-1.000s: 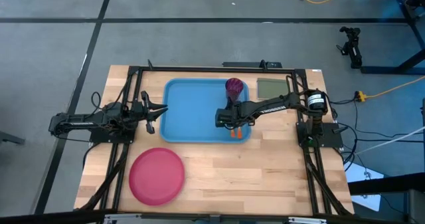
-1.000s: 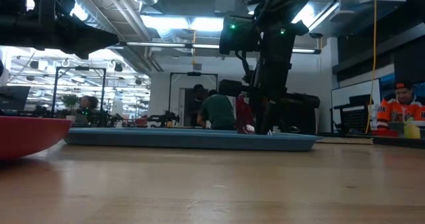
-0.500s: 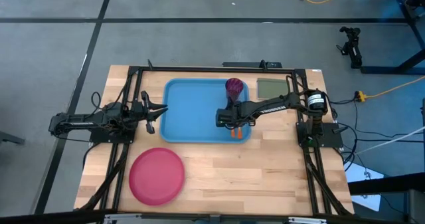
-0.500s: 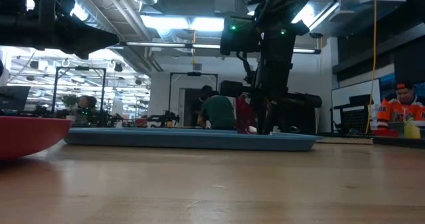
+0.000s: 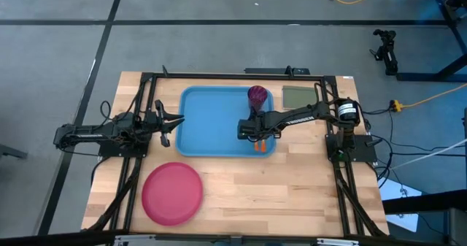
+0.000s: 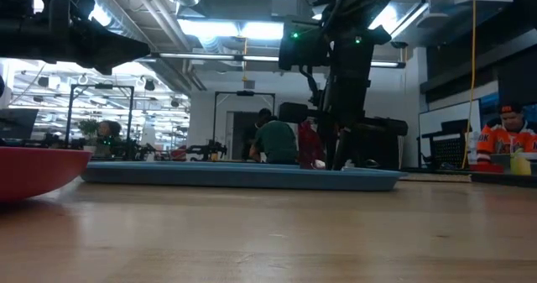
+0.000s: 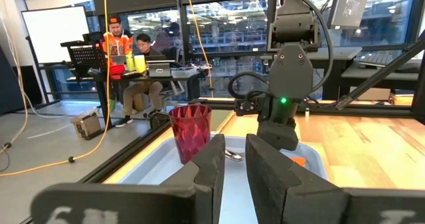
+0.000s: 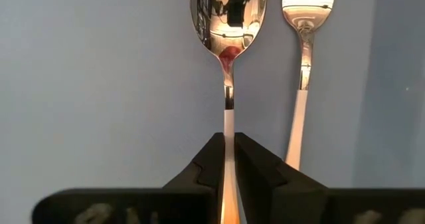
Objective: Pick and place plate/cup/fork/spoon on tray
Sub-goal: Put the orange spoon to the left of the orange fork on the blue tray, then put the red plate on the blue tray
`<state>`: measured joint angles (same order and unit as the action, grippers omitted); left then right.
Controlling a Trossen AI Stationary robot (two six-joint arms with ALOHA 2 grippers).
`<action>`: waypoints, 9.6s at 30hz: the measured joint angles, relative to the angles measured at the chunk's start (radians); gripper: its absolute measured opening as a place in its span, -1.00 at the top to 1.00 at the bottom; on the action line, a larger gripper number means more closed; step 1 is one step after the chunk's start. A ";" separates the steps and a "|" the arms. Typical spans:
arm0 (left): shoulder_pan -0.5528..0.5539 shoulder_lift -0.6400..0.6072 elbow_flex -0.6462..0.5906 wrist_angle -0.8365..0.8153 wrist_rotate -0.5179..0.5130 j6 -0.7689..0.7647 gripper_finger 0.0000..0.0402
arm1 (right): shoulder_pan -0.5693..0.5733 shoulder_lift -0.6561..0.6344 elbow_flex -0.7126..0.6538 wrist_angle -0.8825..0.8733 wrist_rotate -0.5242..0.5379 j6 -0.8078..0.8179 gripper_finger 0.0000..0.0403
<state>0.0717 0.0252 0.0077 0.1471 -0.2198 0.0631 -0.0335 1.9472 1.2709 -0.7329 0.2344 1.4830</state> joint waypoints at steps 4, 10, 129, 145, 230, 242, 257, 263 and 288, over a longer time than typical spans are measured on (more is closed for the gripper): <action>0.000 0.000 0.000 0.000 0.000 0.000 0.73 | 0.000 0.000 0.000 -0.005 0.000 0.000 0.81; 0.000 0.000 0.000 0.000 0.000 0.000 0.73 | 0.000 0.000 0.000 -0.008 0.008 -0.001 0.81; 0.000 0.000 0.000 0.000 0.000 0.000 0.73 | -0.079 0.042 0.013 0.115 0.008 -0.235 0.38; 0.000 0.000 0.000 0.000 0.000 0.000 0.73 | -0.080 0.036 0.013 0.124 0.035 -0.236 0.38; 0.000 0.000 0.000 0.000 0.000 0.000 0.73 | 0.094 -1.551 -1.264 0.768 -0.185 -1.252 0.38; 0.000 0.000 0.000 0.000 0.000 0.000 0.73 | 0.094 -1.750 -1.264 0.762 -0.211 -1.282 0.38; 0.000 0.000 0.000 0.000 0.000 0.000 0.73 | 0.095 -1.947 -1.264 0.769 -0.246 -1.392 0.38; 0.000 0.000 0.000 0.000 0.000 0.000 0.73 | 0.095 -1.947 -1.263 0.772 -0.248 -1.388 0.38; 0.000 0.000 0.000 0.000 0.000 0.000 0.73 | 0.095 -1.935 -1.263 0.755 -0.246 -1.387 0.38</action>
<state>0.0719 0.0250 0.0074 0.1471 -0.2199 0.0631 0.0612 0.0124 0.0074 0.0223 -0.0120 0.0963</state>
